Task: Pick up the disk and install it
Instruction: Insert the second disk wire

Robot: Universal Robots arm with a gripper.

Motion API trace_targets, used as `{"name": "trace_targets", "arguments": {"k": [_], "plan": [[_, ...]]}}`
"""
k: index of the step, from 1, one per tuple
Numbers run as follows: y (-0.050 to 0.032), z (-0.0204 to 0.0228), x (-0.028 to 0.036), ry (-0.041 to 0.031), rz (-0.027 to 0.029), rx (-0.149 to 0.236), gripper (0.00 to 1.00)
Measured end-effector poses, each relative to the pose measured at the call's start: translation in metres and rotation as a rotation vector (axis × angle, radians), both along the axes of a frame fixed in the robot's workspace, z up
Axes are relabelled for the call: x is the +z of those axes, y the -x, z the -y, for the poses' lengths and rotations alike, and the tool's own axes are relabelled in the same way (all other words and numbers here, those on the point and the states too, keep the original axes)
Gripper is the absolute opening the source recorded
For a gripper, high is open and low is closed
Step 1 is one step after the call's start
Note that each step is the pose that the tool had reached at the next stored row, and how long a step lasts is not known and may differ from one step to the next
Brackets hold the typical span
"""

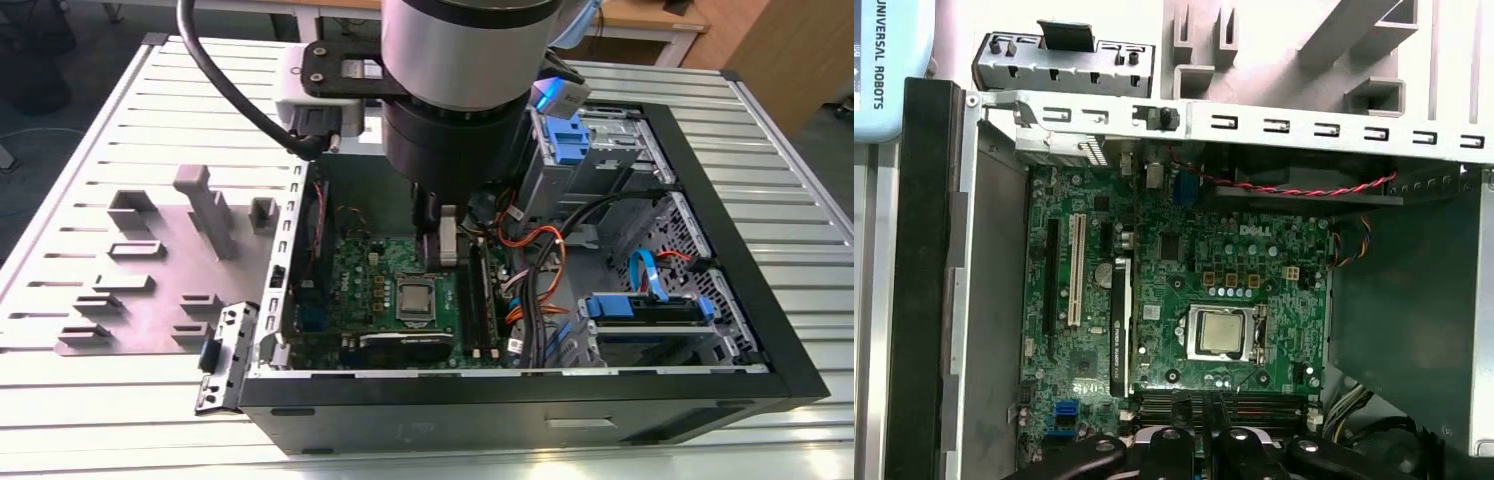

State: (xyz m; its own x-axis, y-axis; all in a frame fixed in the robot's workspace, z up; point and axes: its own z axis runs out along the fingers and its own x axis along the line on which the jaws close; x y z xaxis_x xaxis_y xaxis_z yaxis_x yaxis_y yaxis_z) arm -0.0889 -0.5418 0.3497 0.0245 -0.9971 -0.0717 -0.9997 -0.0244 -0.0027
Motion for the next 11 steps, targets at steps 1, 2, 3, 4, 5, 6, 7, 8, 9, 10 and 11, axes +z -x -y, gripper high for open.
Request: {"name": "trace_targets", "arguments": {"k": [1, 2, 3, 4, 5, 6, 7, 8, 9, 10, 11], "plan": [[-0.0001, 0.0, 0.0, 0.0, 0.0, 0.0, 0.19], [-0.0003, -0.0001, 0.0, 0.0, 0.0, 0.0, 0.19], [-0.0004, -0.0001, 0.0, 0.0, 0.0, 0.0, 0.19], [-0.0004, -0.0001, 0.0, 0.0, 0.0, 0.0, 0.19], [-0.0004, -0.0001, 0.0, 0.0, 0.0, 0.0, 0.19], [-0.0004, -0.0001, 0.0, 0.0, 0.0, 0.0, 0.19], [-0.0005, -0.0001, 0.0, 0.0001, -0.0001, 0.0, 0.19], [-0.0004, -0.0001, 0.0, 0.0, 0.0, 0.0, 0.19], [-0.0005, -0.0001, 0.0, 0.0, 0.0, 0.0, 0.19], [-0.0005, -0.0001, 0.0, 0.0001, 0.0, 0.0, 0.19], [-0.0005, -0.0001, 0.0, 0.0, 0.0, 0.0, 0.19]]}}
